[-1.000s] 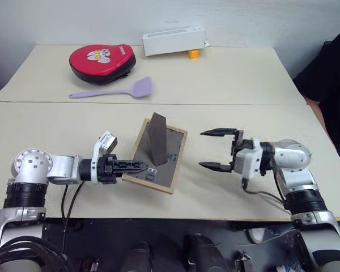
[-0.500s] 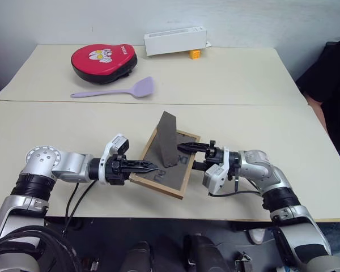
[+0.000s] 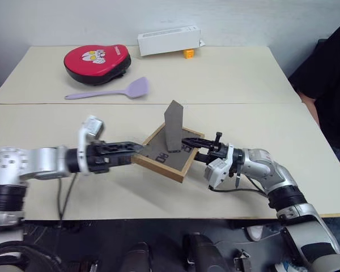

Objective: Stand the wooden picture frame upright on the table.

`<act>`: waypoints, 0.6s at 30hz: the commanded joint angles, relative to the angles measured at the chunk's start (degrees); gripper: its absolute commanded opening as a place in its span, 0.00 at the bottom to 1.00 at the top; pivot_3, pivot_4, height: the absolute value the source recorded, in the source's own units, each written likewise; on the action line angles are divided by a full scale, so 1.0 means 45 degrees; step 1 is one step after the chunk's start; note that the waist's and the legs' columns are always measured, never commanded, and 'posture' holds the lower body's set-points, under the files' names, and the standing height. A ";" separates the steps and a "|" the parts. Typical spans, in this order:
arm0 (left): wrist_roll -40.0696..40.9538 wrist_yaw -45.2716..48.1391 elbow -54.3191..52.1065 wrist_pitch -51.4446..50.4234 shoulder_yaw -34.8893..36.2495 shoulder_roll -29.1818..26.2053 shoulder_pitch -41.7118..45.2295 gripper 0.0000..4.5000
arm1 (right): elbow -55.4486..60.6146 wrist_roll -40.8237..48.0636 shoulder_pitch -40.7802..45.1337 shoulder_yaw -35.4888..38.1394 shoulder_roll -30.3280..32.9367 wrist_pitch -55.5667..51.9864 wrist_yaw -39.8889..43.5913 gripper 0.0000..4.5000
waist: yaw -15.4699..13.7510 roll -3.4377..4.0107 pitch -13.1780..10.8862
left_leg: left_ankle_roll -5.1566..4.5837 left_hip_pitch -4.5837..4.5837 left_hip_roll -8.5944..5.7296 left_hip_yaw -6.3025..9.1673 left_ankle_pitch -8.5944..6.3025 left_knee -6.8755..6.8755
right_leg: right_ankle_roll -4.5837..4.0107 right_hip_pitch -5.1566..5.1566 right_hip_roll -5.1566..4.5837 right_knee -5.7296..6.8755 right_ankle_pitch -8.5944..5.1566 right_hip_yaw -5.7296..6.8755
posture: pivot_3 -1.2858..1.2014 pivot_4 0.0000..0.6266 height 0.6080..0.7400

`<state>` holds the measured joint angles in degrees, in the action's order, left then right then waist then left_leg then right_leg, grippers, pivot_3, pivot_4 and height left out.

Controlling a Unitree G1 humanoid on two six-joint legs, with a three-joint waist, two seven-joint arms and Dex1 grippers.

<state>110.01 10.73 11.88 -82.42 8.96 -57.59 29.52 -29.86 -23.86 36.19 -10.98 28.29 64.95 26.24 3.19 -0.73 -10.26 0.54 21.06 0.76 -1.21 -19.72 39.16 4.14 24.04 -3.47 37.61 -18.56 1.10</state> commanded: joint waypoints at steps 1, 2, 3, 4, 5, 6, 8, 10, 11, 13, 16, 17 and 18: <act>-0.4159 0.3133 -0.1085 0.2472 0.1726 -0.1144 -0.0936 0.87 | 0.0346 0.2923 0.0124 0.0036 0.0078 -0.0771 0.0395 0.28 | 0.0006 0.0007 -0.0004 | 0.0000 -0.0001 -0.0004 -0.0003 0.0000 -0.0003 | -0.0001 0.0001 -0.0001 -0.0004 -0.0001 -0.0001 | 0.52 0.24 1.00; -0.6085 0.4778 -0.1680 0.4252 0.1801 -0.1457 -0.1499 0.87 | 0.0554 0.4262 0.0023 0.0113 0.0004 -0.1652 0.0940 0.28 | -0.0005 0.0007 -0.0004 | 0.0000 0.0001 -0.0005 -0.0004 0.0000 -0.0007 | -0.0005 0.0001 0.0000 -0.0014 -0.0002 0.0003 | 0.52 0.24 1.00; -0.7871 0.6423 -0.2146 0.6181 0.1722 -0.1666 -0.2127 0.87 | 0.0908 0.5965 -0.0081 0.0329 -0.0178 -0.3115 0.1666 0.28 | -0.0013 0.0013 -0.0008 | 0.0000 0.0001 -0.0005 -0.0004 0.0000 -0.0008 | -0.0007 0.0000 0.0001 -0.0029 -0.0004 0.0007 | 0.52 0.24 1.00; -0.9426 0.7673 -0.2522 0.7831 0.1527 -0.1784 -0.2744 0.87 | 0.1243 0.7458 -0.0109 0.0615 -0.0322 -0.4524 0.2260 0.28 | -0.0026 0.0013 -0.0008 | 0.0000 0.0004 -0.0005 -0.0008 0.0000 -0.0008 | -0.0008 -0.0002 0.0002 -0.0036 -0.0004 0.0008 | 0.52 0.24 1.00; -1.0973 0.8669 -0.2799 0.9547 0.1245 -0.1788 -0.3310 0.87 | 0.1622 0.8983 -0.0101 0.0930 -0.0465 -0.6221 0.2884 0.28 | -0.0046 0.0018 -0.0011 | 0.0000 0.0003 -0.0006 -0.0011 0.0000 -0.0010 | -0.0008 -0.0005 0.0001 -0.0041 -0.0004 0.0010 | 0.52 0.24 1.00; -1.2207 0.9434 -0.2933 1.0958 0.0965 -0.1676 -0.3739 0.87 | 0.1896 1.0224 -0.0039 0.1232 -0.0509 -0.8242 0.3409 0.28 | -0.0074 0.0022 -0.0013 | 0.0000 0.0007 -0.0006 -0.0012 0.0000 -0.0010 | -0.0009 -0.0005 0.0000 -0.0041 -0.0004 0.0010 | 0.52 0.24 1.00; -1.3461 1.0011 -0.3200 1.2498 0.0750 -0.0958 -0.4106 0.95 | 0.2246 1.2882 0.0223 0.1952 -0.0459 -1.3040 0.4056 0.28 | -0.0218 0.0026 -0.0014 | -0.0004 0.0008 -0.0003 -0.0007 -0.0001 -0.0010 | -0.0009 -0.0006 -0.0009 -0.0048 -0.0004 0.0011 | 0.52 0.24 1.00; -1.4124 1.0177 -0.3645 1.3575 0.0716 0.0045 -0.4240 1.00 | 0.2099 1.4656 0.0642 0.2713 -0.0495 -1.6343 0.4284 0.28 | -0.0366 0.0028 -0.0015 | -0.0017 0.0007 0.0003 -0.0008 -0.0007 -0.0010 | -0.0009 -0.0008 -0.0019 -0.0046 -0.0004 0.0008 | 0.52 0.24 1.00; -1.4407 1.0262 -0.3874 1.3962 0.0721 0.0467 -0.4279 1.00 | 0.1994 1.5210 0.0814 0.3025 -0.0515 -1.7507 0.4421 0.28 | -0.0390 0.0027 -0.0016 | -0.0028 0.0016 0.0004 -0.0003 -0.0013 -0.0010 | -0.0009 -0.0006 -0.0029 -0.0047 -0.0003 0.0013 | 0.52 0.24 1.00; -1.4999 1.0544 -0.3974 1.4977 0.0794 0.1259 -0.4260 1.00 | 0.1519 1.5883 0.1174 0.3612 -0.0592 -1.9427 0.4284 0.28 | -0.0363 0.0030 -0.0016 | -0.0042 0.0033 0.0007 0.0004 -0.0020 -0.0019 | -0.0009 -0.0001 -0.0031 -0.0046 -0.0003 0.0019 | 0.52 0.24 1.00; -1.5385 1.0861 -0.4221 1.5342 0.0901 0.1777 -0.4472 1.00 | 0.0823 1.6145 0.1375 0.4023 -0.0708 -2.1229 0.4344 0.28 | -0.0321 0.0029 -0.0016 | -0.0050 0.0047 0.0007 -0.0006 -0.0025 -0.0038 | -0.0007 0.0021 -0.0031 -0.0042 -0.0002 0.0016 | 0.52 0.24 1.00; -1.5306 1.0888 -0.4321 1.5144 0.0940 0.1843 -0.4534 1.00 | 0.0632 1.6073 0.1399 0.4121 -0.0799 -2.1498 0.4331 0.28 | -0.0307 0.0029 -0.0016 | -0.0052 0.0055 0.0007 -0.0017 -0.0026 -0.0043 | -0.0006 0.0037 -0.0030 -0.0036 -0.0002 0.0008 | 0.52 0.24 1.00; -1.5245 1.0885 -0.4374 1.4988 0.0984 0.1899 -0.4561 1.00 | 0.0406 1.5780 0.1372 0.4109 -0.0889 -2.1483 0.4362 0.28 | -0.0303 0.0029 -0.0016 | -0.0054 0.0057 0.0007 -0.0029 -0.0027 -0.0048 | -0.0005 0.0048 -0.0030 -0.0020 -0.0001 -0.0003 | 0.52 0.24 1.00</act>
<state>41.23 59.12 -5.59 -14.71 11.28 -49.41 9.48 -27.65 46.69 41.46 5.66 25.05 -30.23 44.93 1.83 -0.59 -10.33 0.30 21.31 0.79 -1.36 -19.84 38.94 4.12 24.27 -3.60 37.54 -18.56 1.06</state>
